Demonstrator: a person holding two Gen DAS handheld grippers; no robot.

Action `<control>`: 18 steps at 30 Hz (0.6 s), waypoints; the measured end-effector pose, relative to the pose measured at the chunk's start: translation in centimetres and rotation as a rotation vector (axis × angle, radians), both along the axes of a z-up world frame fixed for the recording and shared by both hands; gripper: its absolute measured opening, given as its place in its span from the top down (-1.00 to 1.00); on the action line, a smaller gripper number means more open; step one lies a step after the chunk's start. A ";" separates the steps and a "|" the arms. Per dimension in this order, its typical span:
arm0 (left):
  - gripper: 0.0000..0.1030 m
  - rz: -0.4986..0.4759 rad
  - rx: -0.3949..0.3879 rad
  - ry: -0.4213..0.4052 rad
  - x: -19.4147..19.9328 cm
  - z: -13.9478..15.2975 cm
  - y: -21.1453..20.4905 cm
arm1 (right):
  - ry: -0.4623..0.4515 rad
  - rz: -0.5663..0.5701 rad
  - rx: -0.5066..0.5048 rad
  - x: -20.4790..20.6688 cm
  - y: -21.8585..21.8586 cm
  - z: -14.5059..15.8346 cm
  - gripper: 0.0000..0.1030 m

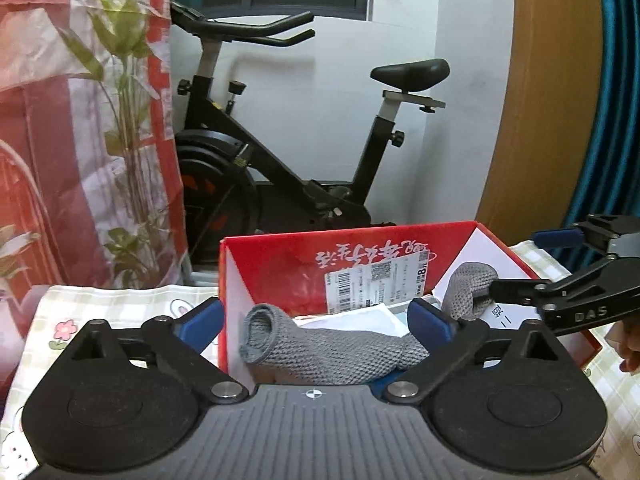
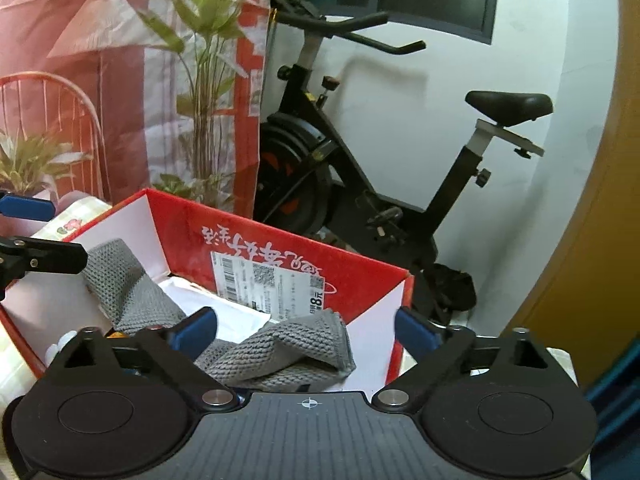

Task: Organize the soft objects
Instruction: 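Open the left gripper to drop the grey glove into the red box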

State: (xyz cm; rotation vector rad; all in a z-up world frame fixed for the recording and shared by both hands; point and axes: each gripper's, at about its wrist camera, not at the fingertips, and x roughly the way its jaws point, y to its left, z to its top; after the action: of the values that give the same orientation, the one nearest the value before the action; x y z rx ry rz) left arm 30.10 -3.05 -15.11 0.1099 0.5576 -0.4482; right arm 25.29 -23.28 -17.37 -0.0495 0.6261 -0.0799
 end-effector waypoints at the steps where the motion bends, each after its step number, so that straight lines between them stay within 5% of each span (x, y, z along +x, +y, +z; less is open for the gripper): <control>1: -0.95 0.007 0.004 0.000 -0.2 0.2 0.1 | -0.003 -0.001 0.007 -0.4 0.0 0.2 -0.98; 18: -1.00 0.055 0.016 0.003 -6.2 2.2 2.4 | -0.060 -0.043 0.115 -7.3 2.3 2.3 -0.99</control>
State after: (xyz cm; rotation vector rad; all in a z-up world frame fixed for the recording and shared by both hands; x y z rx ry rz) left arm 23.91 -0.66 -12.96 0.1093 0.5661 -0.3903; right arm 17.95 -21.01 -15.09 0.0767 0.5713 -0.0863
